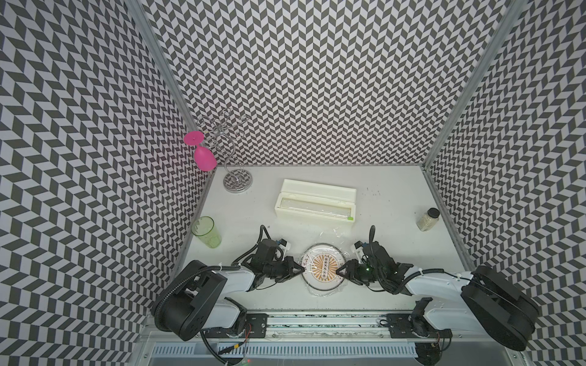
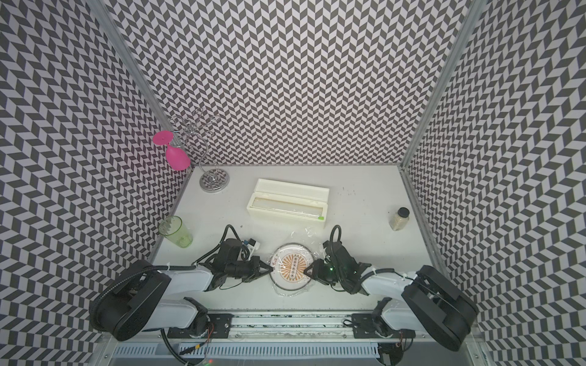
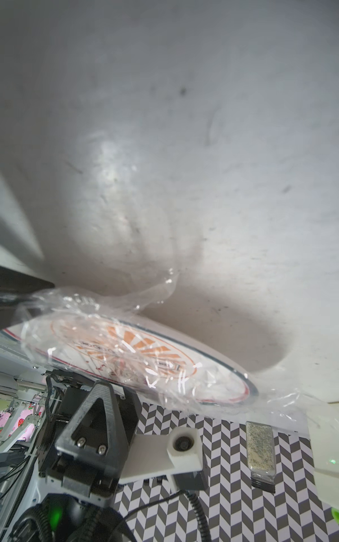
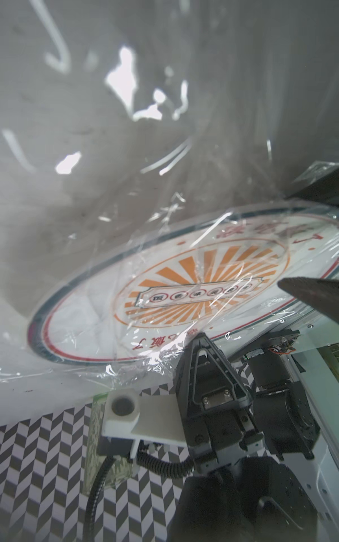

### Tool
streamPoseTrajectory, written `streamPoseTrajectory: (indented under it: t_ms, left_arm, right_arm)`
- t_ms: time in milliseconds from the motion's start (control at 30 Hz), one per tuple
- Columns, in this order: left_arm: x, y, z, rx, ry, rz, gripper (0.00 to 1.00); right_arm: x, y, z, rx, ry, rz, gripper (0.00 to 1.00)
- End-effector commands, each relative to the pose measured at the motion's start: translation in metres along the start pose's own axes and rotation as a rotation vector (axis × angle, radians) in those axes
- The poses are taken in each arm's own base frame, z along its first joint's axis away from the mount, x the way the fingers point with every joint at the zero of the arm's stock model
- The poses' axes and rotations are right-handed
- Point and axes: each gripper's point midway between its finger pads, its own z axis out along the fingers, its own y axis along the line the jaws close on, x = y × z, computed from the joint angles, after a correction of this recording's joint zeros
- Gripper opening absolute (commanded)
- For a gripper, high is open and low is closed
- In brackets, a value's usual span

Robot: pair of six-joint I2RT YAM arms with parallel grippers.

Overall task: Wrap the plate with plastic wrap
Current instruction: Pick up the plate at the center of the board.

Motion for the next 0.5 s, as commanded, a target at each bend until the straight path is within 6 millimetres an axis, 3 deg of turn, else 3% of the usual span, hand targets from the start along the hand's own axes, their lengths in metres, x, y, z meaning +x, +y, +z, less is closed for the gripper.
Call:
streamPoseTrajectory:
  t_ms: [0,200,367,467]
  left_arm:
    - [-0.001,-0.013,-0.002,0.04,0.014,0.013,0.02]
    - [-0.013,-0.04,-0.013,0.097,0.001,0.038,0.03]
    - [-0.031,-0.051,-0.032,0.121,-0.045,0.037,0.07]
    - [-0.046,-0.064,-0.046,0.142,-0.081,0.05,0.17]
  right_arm:
    - [-0.012,0.039,-0.009,-0.151,-0.059,-0.089,0.26]
    - [-0.019,0.053,-0.022,-0.192,-0.103,-0.09,0.02]
    - [-0.03,0.061,-0.038,-0.224,-0.153,-0.053,0.0]
    - [-0.04,0.068,-0.049,-0.251,-0.184,-0.024,0.0]
